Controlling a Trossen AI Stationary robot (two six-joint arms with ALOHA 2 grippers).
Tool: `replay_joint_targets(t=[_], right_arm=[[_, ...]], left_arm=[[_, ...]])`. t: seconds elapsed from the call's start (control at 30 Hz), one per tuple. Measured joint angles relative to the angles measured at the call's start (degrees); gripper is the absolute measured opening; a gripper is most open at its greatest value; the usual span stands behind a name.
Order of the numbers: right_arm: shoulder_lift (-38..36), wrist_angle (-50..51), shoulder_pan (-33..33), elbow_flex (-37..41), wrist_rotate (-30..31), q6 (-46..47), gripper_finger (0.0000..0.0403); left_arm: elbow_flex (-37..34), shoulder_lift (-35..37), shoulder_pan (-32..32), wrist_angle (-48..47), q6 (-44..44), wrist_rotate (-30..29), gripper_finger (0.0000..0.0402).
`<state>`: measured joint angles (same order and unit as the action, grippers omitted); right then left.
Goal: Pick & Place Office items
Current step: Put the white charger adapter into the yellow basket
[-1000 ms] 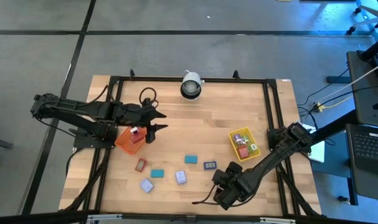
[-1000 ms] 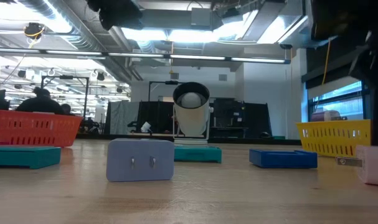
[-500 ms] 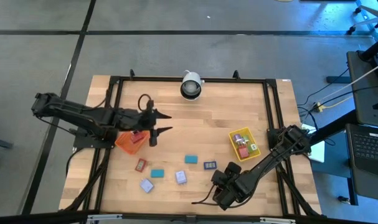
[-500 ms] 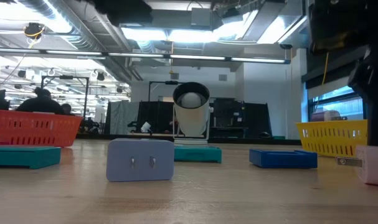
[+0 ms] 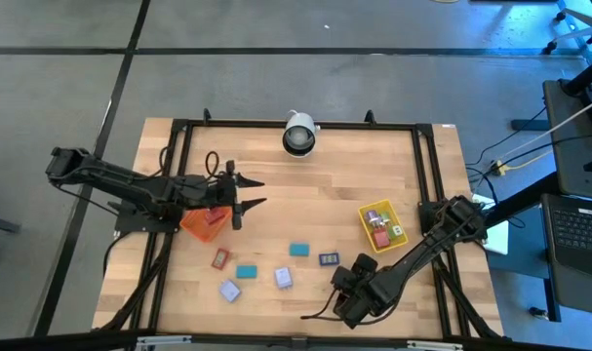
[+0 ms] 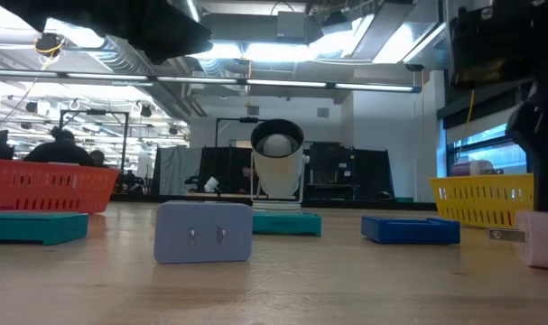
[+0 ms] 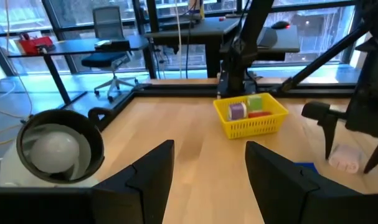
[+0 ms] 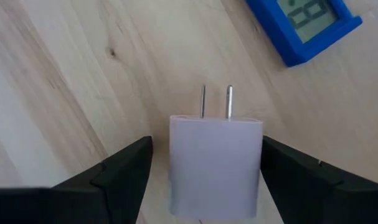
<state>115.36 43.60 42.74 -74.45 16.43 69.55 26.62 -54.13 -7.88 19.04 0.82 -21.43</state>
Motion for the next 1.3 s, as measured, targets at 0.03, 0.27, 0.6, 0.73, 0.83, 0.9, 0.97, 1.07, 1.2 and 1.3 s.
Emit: replay_joint_targets(t=[0.03,0.27,0.6,0.73,0.83,0.9,0.97,1.07,1.2,1.3], right_arm=[[-0.07,-0.62,0.0,0.4,-0.16,0.14,0.0282],[-0.14,-1.91,0.0,0.83,-0.4,-1.35,0.0233],[-0.09,-2.53,0.0,0.9,-0.56,-2.4,0.0205],[-0.05,-2.71,0.0,0.94,0.04,-2.55,0.0203],[-0.03,-2.81,0.0,0.96,0.26,-2.57,0.0201],[-0.07,-2.89,0.0,0.96,0.29,-2.61,0.0201],[-0.2,-2.93,0.0,1.0,0.37,-2.72,0.02],[-0.68,-3.08,0.03,1.14,1.25,-2.73,0.02],[-2.04,-3.06,0.05,1.22,3.35,-2.94,0.02],[-2.63,-2.85,0.05,1.22,3.98,-3.15,0.0199]], left_arm=[[-0.54,0.11,0.0,0.41,-0.04,-0.02,0.0194],[-0.95,0.09,0.0,0.72,-1.12,1.92,0.0194],[-0.95,0.09,0.0,1.13,-1.12,2.58,0.0194],[-0.95,0.05,0.0,3.01,-0.06,2.59,0.0194],[-0.97,0.05,0.0,4.81,0.89,2.61,0.0194],[-0.97,0.05,0.0,5.25,1.76,2.63,0.0194],[-0.97,0.05,0.0,5.23,1.88,2.81,0.0194],[-0.97,0.05,0.0,5.13,1.9,4.08,0.0194],[-0.97,0.05,-0.01,5.01,1.92,6.38,0.0194],[-0.97,0.05,0.0,4.78,1.95,6.53,0.0194]])
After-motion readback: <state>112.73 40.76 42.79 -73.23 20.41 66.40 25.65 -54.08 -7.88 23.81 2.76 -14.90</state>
